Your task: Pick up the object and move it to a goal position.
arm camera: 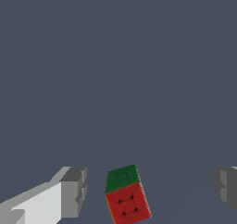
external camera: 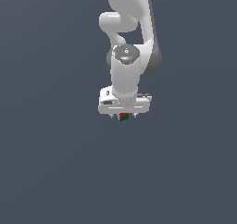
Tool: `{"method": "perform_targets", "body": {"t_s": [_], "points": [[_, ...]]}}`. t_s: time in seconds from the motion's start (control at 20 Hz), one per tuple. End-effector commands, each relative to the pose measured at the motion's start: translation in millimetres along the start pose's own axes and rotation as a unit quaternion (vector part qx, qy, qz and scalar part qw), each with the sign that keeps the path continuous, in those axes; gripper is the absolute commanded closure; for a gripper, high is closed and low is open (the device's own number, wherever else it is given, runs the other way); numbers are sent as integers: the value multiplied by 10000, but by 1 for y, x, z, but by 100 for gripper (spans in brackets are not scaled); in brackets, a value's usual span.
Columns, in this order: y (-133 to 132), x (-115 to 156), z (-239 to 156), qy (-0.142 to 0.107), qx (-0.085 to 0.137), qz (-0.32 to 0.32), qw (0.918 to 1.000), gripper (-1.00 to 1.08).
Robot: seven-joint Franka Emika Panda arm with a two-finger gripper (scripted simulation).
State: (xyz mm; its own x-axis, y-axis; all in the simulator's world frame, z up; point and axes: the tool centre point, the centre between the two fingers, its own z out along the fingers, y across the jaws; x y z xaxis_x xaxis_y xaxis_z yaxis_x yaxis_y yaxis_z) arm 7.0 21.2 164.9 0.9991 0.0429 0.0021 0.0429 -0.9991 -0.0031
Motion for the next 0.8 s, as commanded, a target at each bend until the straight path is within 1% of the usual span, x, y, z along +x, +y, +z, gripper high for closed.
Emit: {"method": "perform_targets", "body": {"t_s": [0.0, 0.45, 0.75], "points": [[0, 0, 0, 0, 0, 0, 10000, -92], [8, 7, -7, 95, 82, 118, 9999, -92], [8, 6, -6, 97, 82, 107, 9999, -92]]}}
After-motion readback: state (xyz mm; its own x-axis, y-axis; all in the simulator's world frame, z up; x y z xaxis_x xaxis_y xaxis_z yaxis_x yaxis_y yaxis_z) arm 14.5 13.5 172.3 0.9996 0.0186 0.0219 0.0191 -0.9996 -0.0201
